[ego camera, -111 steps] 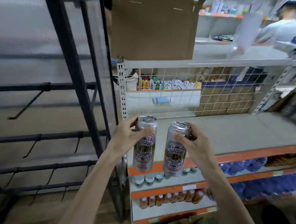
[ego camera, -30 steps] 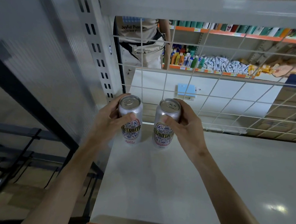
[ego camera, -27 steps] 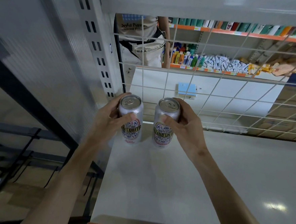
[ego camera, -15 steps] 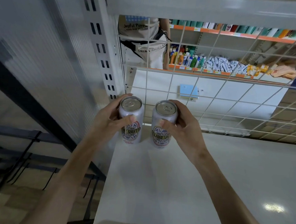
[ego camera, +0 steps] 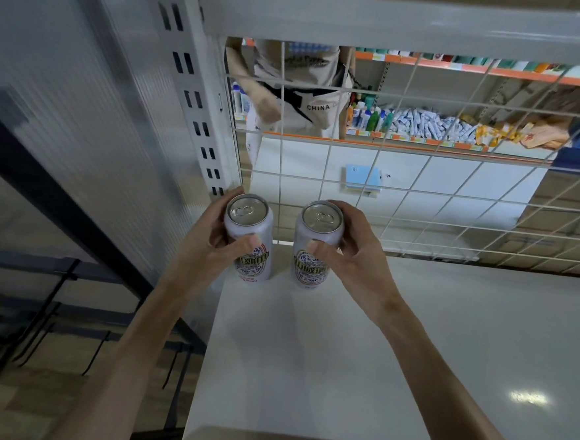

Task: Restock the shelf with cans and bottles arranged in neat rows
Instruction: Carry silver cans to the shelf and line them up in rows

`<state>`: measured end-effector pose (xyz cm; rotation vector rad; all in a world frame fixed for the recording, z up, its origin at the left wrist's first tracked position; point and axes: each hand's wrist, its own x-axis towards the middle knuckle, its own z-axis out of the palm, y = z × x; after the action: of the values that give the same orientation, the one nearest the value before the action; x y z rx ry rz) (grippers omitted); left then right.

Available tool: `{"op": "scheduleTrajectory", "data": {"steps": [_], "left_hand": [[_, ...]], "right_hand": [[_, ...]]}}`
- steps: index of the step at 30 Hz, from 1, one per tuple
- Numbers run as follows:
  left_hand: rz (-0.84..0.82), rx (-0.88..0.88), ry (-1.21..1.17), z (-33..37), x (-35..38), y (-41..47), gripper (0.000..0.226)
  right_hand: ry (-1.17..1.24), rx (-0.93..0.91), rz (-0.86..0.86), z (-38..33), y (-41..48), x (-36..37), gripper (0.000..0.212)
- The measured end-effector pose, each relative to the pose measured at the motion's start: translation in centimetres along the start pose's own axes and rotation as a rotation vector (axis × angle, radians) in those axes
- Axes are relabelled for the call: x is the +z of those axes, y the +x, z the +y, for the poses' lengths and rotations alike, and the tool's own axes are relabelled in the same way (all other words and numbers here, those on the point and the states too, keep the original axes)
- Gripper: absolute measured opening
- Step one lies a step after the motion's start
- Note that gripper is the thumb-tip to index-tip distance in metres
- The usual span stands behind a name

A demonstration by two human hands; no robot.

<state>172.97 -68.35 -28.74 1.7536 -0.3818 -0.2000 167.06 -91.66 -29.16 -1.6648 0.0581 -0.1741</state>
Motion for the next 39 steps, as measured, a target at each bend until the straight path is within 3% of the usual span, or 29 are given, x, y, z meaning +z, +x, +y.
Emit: {"op": "scheduleTrajectory", "data": {"steps": [9,12,14,17,21,24,30,34,39], "left_hand": [[0.161,-0.034,0.043,1.0,0.2,-1.2,0.086],[0.371,0.020,0.135,3.0,1.3,-1.8,0.063],[0.546,0.151,0.150,5.5,2.6,-2.5,0.043],[0.603,0.385,0.151,9.6,5.9,-3.3,0.030],[0.536,0.462,0.163,14.2,12.7,-3.9,0.018],[0.388,0.488,0.184,15.8,19.8,-5.1,0.010],[0.012,0.253,0.255,17.9,36.9,-10.3,0.009],[-0.136,0.034,0.253,20.8,47.4,-11.1,0.013],[-0.233,0.001,0.280,24.8,56.2,-11.3,0.015]], "right_hand": [[-0.101,0.028,0.030,-1.5,-0.9,0.3,0.071],[-0.143,0.025,0.088,-2.8,-2.6,-0.7,0.075],[-0.163,0.023,0.141,-3.7,-4.3,-2.2,0.070],[-0.212,0.031,0.223,-4.7,-7.6,-5.8,0.065],[-0.258,0.029,0.335,-5.4,-12.7,-12.4,0.061],[-0.287,0.047,0.412,-5.9,-17.2,-18.4,0.058],[-0.304,0.094,0.514,-5.7,-24.7,-32.9,0.050],[-0.370,0.146,0.520,-7.2,-27.7,-42.4,0.034],[-0.441,0.183,0.595,-11.1,-29.5,-50.3,0.025]]}}
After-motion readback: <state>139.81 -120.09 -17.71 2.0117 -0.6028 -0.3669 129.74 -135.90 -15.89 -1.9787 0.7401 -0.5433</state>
